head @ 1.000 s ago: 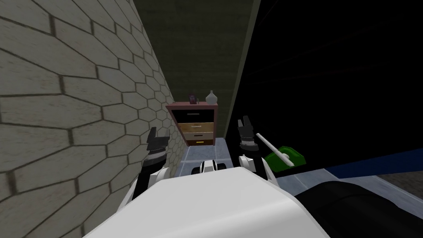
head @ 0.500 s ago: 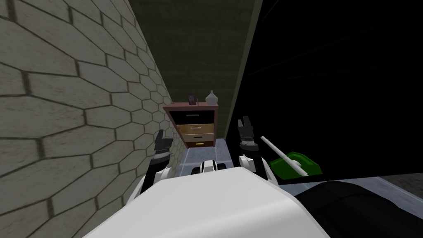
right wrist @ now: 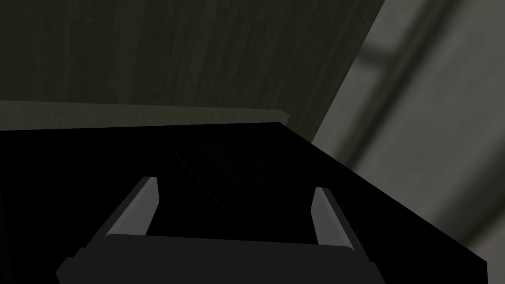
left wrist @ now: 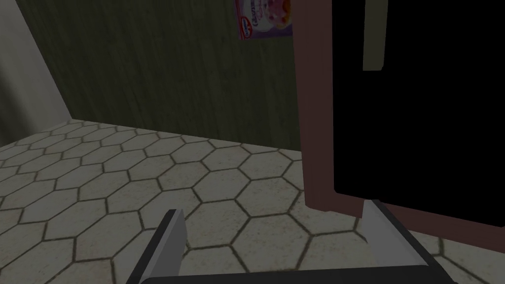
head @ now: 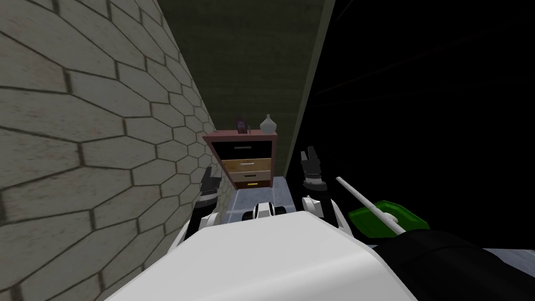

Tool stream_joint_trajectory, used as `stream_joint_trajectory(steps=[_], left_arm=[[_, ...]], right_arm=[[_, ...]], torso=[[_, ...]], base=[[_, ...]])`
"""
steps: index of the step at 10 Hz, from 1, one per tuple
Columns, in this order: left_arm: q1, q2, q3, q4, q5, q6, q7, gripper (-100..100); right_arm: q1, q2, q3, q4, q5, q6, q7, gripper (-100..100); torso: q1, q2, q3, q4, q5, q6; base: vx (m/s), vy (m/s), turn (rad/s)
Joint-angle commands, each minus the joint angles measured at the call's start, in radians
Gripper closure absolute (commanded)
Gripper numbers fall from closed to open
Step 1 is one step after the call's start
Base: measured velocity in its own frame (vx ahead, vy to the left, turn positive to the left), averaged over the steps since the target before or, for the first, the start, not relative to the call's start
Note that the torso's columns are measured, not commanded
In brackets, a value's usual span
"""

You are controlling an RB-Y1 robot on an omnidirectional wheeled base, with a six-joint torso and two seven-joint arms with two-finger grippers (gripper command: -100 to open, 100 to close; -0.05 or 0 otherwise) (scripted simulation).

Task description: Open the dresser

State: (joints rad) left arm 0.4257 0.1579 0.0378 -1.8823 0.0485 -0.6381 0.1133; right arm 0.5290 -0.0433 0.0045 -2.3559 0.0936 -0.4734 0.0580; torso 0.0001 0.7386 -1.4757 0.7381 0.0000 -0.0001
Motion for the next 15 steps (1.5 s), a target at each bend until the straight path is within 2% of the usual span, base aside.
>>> stream_joint_trajectory(steps=[1, 4, 5, 6, 7, 15], left_arm=[[-0.022, 0.004, -0.007, 0.077, -0.005, -0.025, -0.010, -100], [-0.032, 0.006, -0.010, 0.133, -0.007, -0.037, -0.015, -100], [-0.043, 0.008, -0.013, 0.170, -0.009, -0.049, -0.020, -100], [-0.043, 0.008, -0.013, 0.177, -0.009, -0.049, -0.020, -100], [-0.054, 0.009, -0.016, 0.222, -0.011, -0.062, -0.024, -100], [-0.109, 0.008, -0.033, 0.448, -0.023, -0.123, -0.049, -100]], right_arm=[[0.000, 0.000, 0.000, 0.000, 0.000, 0.000, 0.000, 0], [0.000, 0.000, 0.000, 0.000, 0.000, 0.000, 0.000, 0], [0.000, 0.000, 0.000, 0.000, 0.000, 0.000, 0.000, 0], [0.000, 0.000, 0.000, 0.000, 0.000, 0.000, 0.000, 0], [0.000, 0.000, 0.000, 0.000, 0.000, 0.000, 0.000, 0], [0.000, 0.000, 0.000, 0.000, 0.000, 0.000, 0.000, 0]], torso=[[0.000, 0.000, 0.000, 0.000, 0.000, 0.000], [0.001, -0.001, 0.000, 0.000, 0.000, 0.000], [0.000, 0.000, 0.000, 0.000, 0.000, 0.000], [-0.001, 0.000, 0.000, 0.000, 0.000, 0.000], [-0.001, 0.000, 0.000, 0.000, 0.000, 0.000], [0.000, -0.002, -0.001, 0.000, 0.000, 0.000]], base=[[0.082, 0.018, -0.048], [0.066, 0.031, -0.017], [0.066, 0.013, -0.032], [0.055, 0.008, -0.015], [0.059, 0.011, -0.025], [0.084, 0.028, -0.030]])
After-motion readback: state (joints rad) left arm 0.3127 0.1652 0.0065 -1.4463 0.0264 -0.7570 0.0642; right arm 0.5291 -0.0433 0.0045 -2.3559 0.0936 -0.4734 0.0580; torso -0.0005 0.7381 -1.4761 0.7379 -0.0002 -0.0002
